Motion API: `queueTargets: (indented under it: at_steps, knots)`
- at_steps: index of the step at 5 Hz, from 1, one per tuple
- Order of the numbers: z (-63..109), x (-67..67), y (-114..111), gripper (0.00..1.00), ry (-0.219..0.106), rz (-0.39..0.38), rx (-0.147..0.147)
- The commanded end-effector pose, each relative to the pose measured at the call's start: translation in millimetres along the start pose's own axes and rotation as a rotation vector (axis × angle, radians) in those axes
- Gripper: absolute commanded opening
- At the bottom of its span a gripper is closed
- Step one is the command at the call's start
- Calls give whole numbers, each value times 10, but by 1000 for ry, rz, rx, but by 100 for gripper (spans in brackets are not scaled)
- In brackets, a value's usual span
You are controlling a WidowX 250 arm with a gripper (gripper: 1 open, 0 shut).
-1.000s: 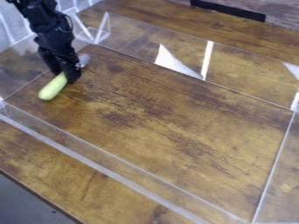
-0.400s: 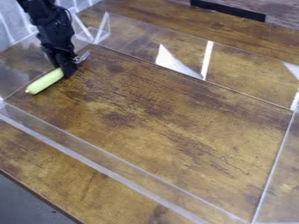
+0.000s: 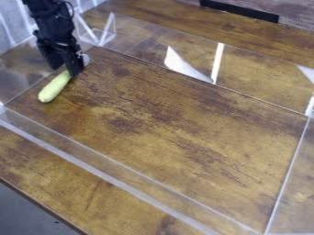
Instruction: Move the green spoon to the left
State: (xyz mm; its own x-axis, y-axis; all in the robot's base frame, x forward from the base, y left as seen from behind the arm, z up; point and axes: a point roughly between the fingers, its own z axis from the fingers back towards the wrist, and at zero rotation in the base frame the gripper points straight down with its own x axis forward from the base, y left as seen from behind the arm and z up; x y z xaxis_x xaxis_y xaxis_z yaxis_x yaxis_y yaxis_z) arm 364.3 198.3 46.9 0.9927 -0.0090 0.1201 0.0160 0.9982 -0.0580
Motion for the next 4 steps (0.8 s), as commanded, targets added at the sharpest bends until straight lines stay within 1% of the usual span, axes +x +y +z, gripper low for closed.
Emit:
queueTargets:
  at_steps: [1, 2, 3, 4]
  knots:
    - [550, 71, 13, 100, -56, 15, 78]
    - [703, 94, -96, 100, -45, -1, 97]
    - [760, 100, -165, 100, -42, -14, 112]
    - [674, 70, -176, 100, -25, -12, 116]
